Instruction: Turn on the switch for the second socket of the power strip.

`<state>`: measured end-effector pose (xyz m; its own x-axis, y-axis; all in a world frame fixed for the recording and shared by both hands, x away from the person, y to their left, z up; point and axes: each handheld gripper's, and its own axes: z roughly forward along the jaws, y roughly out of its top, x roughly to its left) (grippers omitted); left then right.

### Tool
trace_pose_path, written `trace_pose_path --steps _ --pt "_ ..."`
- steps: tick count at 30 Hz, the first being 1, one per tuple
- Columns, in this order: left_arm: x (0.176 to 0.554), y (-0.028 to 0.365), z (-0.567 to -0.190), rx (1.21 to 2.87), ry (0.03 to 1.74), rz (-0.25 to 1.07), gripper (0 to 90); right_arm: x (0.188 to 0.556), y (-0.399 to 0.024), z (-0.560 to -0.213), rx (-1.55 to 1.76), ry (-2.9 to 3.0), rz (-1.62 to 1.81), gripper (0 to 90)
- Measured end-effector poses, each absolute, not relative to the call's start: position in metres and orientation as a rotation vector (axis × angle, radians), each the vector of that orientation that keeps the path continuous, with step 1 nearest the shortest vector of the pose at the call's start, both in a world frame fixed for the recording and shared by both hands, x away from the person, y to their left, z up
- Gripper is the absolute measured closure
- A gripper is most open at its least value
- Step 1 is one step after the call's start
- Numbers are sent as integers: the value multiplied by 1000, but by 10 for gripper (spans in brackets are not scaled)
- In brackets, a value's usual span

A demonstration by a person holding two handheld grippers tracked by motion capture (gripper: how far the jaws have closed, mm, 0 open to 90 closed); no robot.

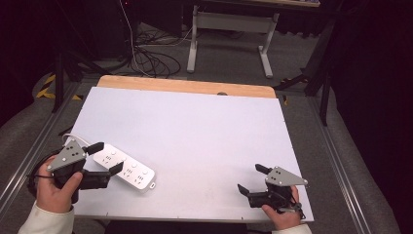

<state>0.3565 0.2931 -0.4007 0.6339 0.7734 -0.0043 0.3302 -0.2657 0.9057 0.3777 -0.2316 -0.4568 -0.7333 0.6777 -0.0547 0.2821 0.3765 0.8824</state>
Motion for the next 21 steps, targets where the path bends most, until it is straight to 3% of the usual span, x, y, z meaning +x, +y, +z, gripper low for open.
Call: trace_pose_path --steps 10,21 --pt "344 305 -422 1841 845 561 57 378 -232 -457 831 2232 1315 101" --pt "332 314 -448 1792 815 564 62 378 -233 -457 835 2230 1316 101"
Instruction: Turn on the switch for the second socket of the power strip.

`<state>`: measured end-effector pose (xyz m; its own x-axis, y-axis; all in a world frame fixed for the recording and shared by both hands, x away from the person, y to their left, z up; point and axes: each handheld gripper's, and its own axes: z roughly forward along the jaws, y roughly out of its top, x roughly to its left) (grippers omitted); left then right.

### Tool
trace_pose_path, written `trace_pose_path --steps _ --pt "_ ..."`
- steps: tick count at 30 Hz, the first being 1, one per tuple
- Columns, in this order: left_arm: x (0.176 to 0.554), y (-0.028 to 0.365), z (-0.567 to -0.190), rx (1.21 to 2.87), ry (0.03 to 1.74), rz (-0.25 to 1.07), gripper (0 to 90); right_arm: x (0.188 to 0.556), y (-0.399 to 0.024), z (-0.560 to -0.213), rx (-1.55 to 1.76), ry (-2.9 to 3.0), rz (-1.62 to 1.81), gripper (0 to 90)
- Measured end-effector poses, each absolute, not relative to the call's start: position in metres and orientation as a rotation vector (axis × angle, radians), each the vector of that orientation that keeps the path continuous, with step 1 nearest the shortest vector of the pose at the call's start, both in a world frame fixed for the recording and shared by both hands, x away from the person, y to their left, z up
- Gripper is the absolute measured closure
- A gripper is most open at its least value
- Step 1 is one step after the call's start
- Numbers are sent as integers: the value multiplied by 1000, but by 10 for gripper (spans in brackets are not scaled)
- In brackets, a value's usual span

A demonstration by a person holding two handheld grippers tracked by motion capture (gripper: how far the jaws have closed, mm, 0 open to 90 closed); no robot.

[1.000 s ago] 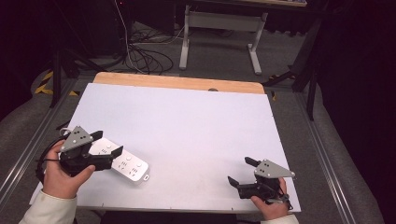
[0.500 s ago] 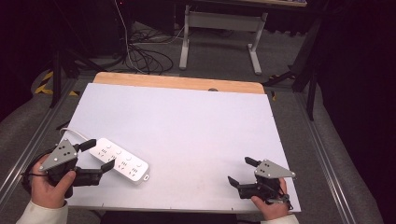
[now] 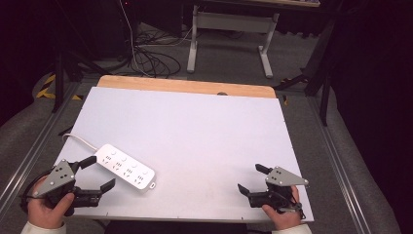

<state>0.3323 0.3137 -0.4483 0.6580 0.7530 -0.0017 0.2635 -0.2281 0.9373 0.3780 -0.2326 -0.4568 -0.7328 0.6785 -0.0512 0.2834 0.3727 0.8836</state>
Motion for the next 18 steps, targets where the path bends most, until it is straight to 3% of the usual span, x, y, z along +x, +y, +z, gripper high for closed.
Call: trace_pose_path --steps 9,18 --pt "326 319 -471 1784 807 627 74 378 -233 -456 833 2231 1323 102" --pt "326 327 -478 1803 882 517 80 379 -234 -457 843 2232 1327 101"
